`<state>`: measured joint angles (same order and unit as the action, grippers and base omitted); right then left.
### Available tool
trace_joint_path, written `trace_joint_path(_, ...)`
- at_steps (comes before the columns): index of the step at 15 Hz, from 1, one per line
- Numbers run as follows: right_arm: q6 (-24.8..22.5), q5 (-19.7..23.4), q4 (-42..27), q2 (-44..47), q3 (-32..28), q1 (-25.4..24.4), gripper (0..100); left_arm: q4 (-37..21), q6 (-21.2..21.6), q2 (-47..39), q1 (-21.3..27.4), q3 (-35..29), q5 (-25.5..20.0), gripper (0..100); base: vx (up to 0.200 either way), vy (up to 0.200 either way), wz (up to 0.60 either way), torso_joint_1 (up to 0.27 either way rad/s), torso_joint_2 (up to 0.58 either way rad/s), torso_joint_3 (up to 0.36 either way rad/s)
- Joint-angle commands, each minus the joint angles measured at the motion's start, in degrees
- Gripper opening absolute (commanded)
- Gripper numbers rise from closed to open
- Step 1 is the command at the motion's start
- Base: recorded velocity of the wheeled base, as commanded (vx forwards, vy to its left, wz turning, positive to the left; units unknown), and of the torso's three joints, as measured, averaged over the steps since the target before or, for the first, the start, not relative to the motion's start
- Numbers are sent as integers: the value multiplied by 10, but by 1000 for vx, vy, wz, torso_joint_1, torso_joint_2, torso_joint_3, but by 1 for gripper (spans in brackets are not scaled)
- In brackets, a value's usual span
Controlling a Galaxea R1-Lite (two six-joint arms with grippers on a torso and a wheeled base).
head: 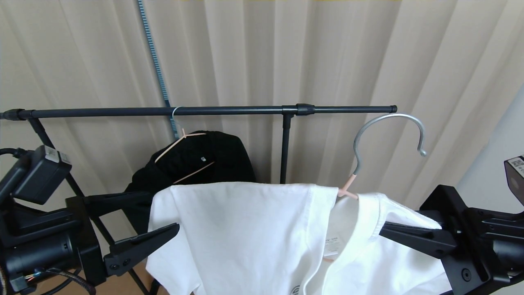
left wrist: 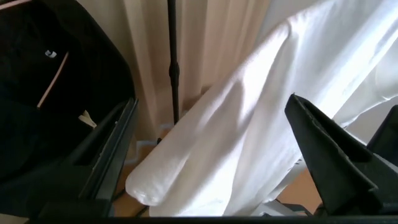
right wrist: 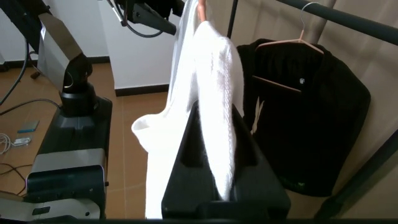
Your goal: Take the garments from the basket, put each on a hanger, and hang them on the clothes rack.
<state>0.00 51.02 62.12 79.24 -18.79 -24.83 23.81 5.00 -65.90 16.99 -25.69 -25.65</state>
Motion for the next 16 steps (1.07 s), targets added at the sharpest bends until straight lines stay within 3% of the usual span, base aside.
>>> trace_joint_path(1, 0, 0, -1, -7, 1, 0, 0, 1, -3, -24, -1, 5, 1, 100, 0, 0, 0, 0, 0, 0)
trace_joint_path(3, 1, 0, -1, -6, 1, 0, 0, 1, -3, -26, 0, 5, 1, 100, 0, 0, 0, 0, 0, 0)
trace_joint_path(4, 2, 0, 0, -6, 1, 0, 0, 1, -3, -25, 0, 5, 1, 0, 0, 0, 0, 0, 0, 0)
trace_joint_path(16, 11, 0, 3, -13, -3, 3, 0, 0, -16, 0, -40, 24, 2, 0, 0, 0, 0, 0, 0, 0)
